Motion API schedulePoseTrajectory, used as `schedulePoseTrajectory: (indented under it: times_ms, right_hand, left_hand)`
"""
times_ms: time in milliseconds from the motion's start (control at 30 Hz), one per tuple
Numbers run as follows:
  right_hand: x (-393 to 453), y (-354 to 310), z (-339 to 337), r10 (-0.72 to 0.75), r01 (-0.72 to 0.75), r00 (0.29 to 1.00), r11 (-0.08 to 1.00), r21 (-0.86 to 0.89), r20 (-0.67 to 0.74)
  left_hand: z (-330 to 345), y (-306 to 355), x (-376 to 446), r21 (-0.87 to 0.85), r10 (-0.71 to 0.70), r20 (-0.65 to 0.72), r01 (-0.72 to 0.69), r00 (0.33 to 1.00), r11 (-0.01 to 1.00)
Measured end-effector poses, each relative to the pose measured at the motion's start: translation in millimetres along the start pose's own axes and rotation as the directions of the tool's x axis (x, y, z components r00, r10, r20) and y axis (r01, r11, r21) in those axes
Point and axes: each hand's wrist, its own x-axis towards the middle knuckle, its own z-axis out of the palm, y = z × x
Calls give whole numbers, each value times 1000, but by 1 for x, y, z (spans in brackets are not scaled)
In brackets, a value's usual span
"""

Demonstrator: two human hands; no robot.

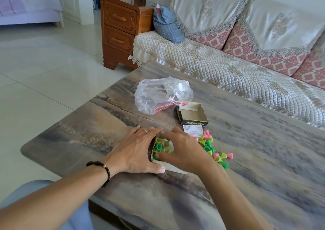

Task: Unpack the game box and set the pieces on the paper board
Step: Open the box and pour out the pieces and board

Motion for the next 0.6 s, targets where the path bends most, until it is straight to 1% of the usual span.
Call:
schedulePoseTrajectory:
  times_ms: [100, 167, 333, 400, 467, 600]
  right_hand:
    - [2, -6, 4, 12, -12, 1000, 998, -59, -11]
    - [3, -8, 8, 29, -31, 999, 998, -63, -43]
    - [1, -4, 12, 77, -70, 992, 995, 67, -105]
    - [0, 2, 11, 139, -123, 984, 983, 137, -114]
    - [-1, 7, 11, 184, -164, 976, 972, 171, -114]
    - [-1, 9, 11, 208, -164, 964, 956, 242, -168]
  left_hand:
    - [-1, 1, -1, 2, -4, 2, 4, 1000, 1000]
    - [-2, 1, -1, 6, -1, -2, 1, 1000, 1000]
    - [-3, 3, -1, 3, 0, -7, 0, 1000, 1000]
    - [-2, 2, -1, 5, 4, -6, -4, 1000, 1000]
    - [-2, 1, -1, 5, 4, -7, -4, 1000, 1000]
    - [-2, 2, -1, -3, 7, -10, -7, 1000, 1000]
